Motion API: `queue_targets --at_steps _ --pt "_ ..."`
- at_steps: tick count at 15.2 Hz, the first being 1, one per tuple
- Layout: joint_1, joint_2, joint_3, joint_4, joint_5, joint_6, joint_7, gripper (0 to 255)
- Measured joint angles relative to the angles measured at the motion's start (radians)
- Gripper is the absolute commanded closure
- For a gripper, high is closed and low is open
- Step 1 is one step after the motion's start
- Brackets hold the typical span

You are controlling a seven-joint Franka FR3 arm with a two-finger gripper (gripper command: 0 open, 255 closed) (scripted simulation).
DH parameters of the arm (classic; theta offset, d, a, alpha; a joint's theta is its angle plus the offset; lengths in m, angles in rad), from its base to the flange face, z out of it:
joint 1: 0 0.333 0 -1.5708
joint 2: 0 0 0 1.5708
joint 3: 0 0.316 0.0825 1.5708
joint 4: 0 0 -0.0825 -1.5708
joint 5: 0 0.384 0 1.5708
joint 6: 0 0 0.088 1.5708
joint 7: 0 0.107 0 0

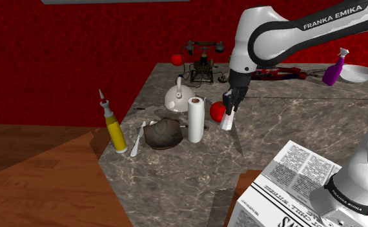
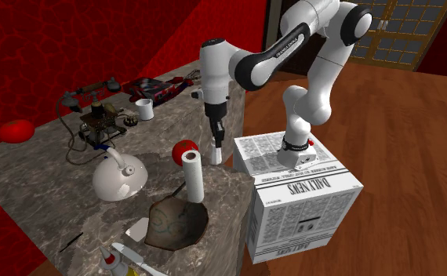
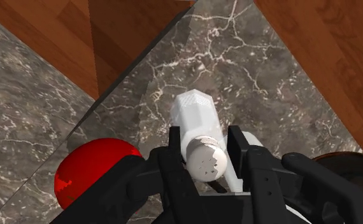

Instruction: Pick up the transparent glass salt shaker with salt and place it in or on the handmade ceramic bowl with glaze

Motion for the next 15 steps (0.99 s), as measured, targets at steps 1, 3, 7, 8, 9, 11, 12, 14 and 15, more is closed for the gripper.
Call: queue_targets --at_steps 1,3,7,8,9,11,12,14,15 --pt "-0.002 -0.004 -0.002 0.012 -0.002 -0.016 -0.001 255" --pt "-0.001 -0.017 -0.003 0.027 -0.002 -0.044 0.003 255" --pt "-0.003 -0.027 -0.006 0.071 -0.006 -0.099 0.005 255" --pt "-0.003 -0.031 -0.006 0.081 -0.006 -0.112 0.007 255" --pt "-0.003 -0.035 -0.007 0.092 -0.007 -0.127 0.008 255" --pt "-0.003 -0.036 -0.008 0.117 -0.008 -0.153 0.011 255" --pt "-0.003 -0.041 -0.008 0.126 -0.008 -0.167 0.013 255" --pt "0.004 -0.006 0.008 0.173 -0.007 -0.176 0.037 255" --pt "0.008 0.026 0.021 0.202 -0.008 -0.171 0.055 255"
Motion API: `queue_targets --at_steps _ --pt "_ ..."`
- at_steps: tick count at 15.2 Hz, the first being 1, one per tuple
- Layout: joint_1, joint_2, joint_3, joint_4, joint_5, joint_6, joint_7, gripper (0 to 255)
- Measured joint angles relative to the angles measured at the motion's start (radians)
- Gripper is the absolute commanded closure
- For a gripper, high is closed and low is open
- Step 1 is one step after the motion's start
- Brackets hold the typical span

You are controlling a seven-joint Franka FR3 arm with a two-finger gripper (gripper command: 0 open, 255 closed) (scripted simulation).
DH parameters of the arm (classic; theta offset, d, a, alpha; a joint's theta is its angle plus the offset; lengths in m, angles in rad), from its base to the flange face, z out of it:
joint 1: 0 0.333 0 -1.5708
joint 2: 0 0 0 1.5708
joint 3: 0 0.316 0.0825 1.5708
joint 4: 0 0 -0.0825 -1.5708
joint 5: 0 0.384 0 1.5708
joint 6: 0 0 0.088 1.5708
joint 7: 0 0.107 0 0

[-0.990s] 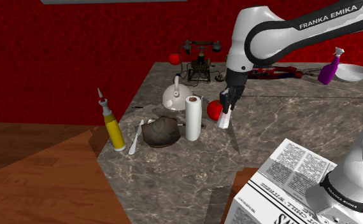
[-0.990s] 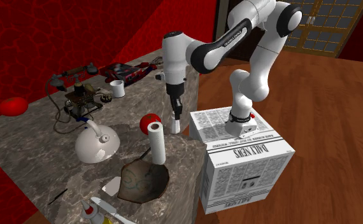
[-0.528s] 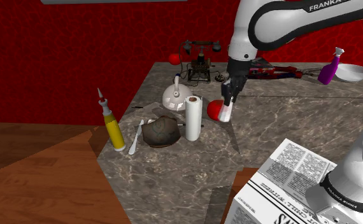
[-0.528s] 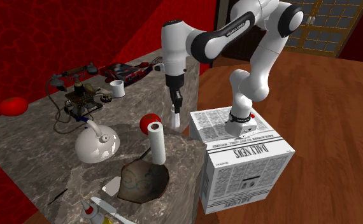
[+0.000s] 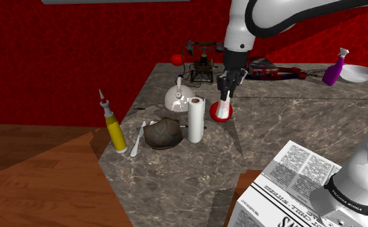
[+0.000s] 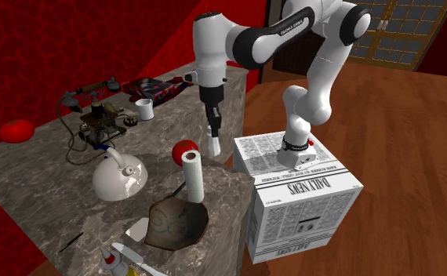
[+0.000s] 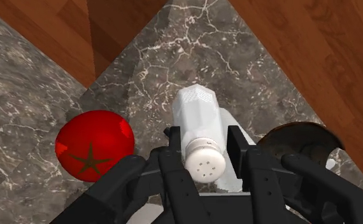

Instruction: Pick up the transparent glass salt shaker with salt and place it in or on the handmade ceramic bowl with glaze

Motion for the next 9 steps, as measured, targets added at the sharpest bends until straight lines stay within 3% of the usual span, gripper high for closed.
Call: queue_targets --at_steps 9 --pt "0.044 0.287 0.092 0.356 -0.045 -0.057 0.162 255"
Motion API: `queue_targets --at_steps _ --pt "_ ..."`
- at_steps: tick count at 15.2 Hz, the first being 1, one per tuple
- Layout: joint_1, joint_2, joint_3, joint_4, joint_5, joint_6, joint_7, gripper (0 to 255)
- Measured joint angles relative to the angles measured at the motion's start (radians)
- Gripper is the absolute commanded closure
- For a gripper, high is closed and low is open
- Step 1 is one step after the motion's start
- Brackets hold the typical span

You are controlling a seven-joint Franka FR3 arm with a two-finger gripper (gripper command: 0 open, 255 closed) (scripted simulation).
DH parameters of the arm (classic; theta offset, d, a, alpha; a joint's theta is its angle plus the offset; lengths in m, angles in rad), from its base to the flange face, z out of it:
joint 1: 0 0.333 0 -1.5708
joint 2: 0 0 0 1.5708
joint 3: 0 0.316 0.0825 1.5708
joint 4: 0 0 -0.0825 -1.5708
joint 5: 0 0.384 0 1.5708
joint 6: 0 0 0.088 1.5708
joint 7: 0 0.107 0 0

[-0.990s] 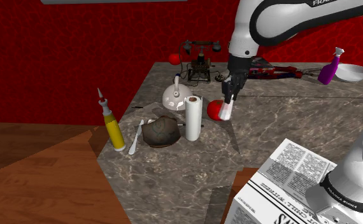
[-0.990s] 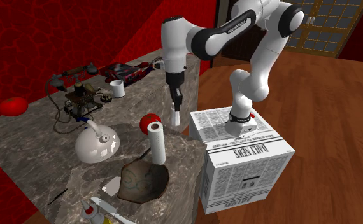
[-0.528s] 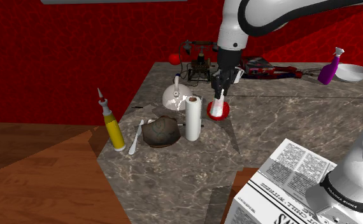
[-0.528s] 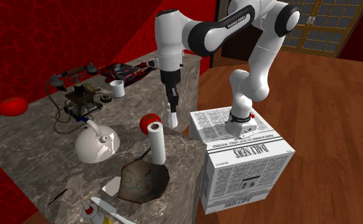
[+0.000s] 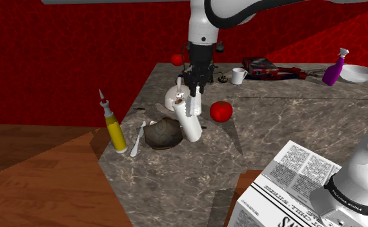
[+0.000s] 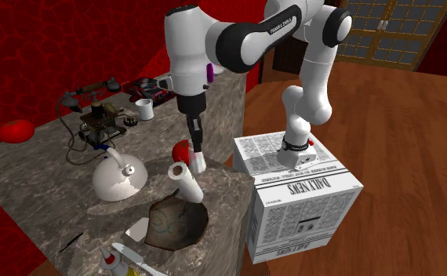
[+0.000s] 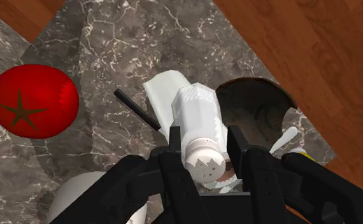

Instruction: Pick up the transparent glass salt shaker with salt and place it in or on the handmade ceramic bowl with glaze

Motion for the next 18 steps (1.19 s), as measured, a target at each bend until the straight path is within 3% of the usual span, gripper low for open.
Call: queue_targets --at_steps 4,10,18 --pt "0.034 0.144 0.032 0.179 -0.041 -0.034 0.075 255" --pt "0.112 0.398 0.057 0.540 -0.118 -0.145 0.175 255" --pt "0.109 0.404 0.054 0.450 -0.120 -0.049 0.173 255"
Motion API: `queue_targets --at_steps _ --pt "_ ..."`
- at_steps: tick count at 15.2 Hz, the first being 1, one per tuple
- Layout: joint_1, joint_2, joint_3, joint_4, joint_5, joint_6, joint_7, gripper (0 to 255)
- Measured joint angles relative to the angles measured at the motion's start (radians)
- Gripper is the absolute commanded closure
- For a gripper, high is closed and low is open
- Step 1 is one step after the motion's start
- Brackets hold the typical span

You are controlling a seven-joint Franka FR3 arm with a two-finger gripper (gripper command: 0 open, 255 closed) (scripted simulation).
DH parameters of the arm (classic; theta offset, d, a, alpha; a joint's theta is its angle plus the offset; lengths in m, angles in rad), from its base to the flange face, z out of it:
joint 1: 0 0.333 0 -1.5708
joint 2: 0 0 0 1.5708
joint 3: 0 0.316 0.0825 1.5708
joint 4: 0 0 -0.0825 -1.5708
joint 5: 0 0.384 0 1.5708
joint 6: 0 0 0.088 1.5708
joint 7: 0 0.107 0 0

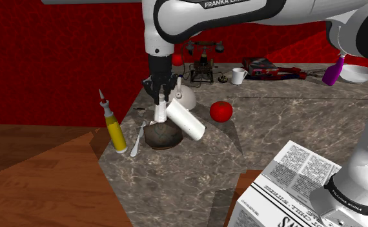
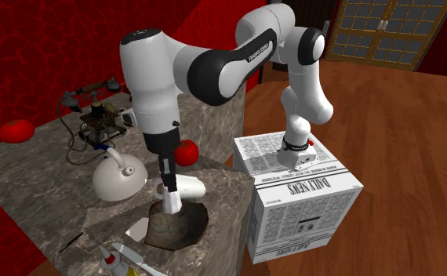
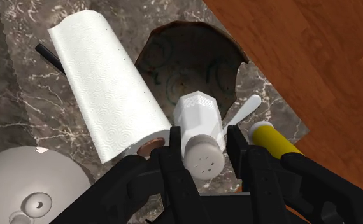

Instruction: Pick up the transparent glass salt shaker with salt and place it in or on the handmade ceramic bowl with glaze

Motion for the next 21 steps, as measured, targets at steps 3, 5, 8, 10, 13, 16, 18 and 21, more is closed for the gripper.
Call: queue_targets --at_steps 3,5,8,10,13,16,18,21 --pt "-0.002 0.003 -0.001 -0.036 0.000 0.038 -0.002 255" --pt "-0.003 0.001 -0.001 -0.065 0.000 0.065 -0.003 255" --pt "-0.004 0.006 -0.002 -0.099 -0.001 0.105 -0.003 255" --pt "-0.004 0.010 -0.003 -0.119 -0.002 0.129 -0.004 255" --pt "-0.005 0.011 -0.004 -0.149 -0.002 0.159 -0.005 255" --pt "-0.005 0.013 -0.004 -0.151 -0.003 0.164 -0.005 255" --pt "-0.005 0.013 -0.004 -0.152 -0.003 0.165 -0.005 255" --pt "-0.005 0.013 -0.004 -0.152 -0.003 0.165 -0.005 0"
